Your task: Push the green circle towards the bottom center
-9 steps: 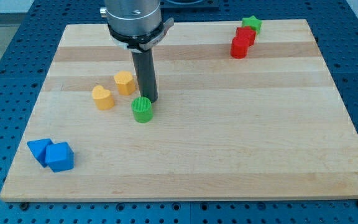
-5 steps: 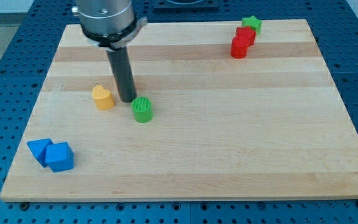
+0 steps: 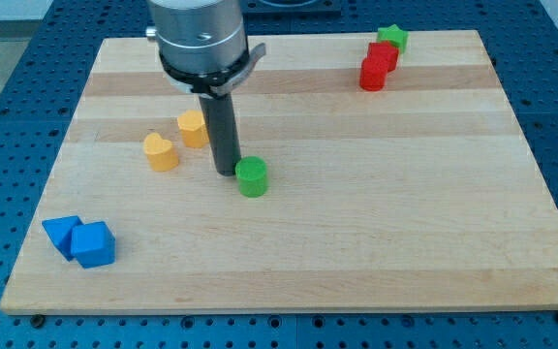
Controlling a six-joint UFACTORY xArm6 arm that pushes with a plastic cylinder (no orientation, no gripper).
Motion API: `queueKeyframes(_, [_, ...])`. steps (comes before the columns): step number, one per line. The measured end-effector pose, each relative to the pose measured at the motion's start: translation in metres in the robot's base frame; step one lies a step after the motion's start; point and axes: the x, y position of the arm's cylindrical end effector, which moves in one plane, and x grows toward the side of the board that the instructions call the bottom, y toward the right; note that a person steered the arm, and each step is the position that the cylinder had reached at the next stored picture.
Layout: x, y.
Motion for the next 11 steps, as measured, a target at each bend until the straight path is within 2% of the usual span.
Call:
queueKeyframes(4, [0.006, 0.063])
queueKeyframes(9, [0.076, 0.065])
queueKeyframes(10, [0.078, 0.065])
queueKeyframes(11, [0.053, 0.065])
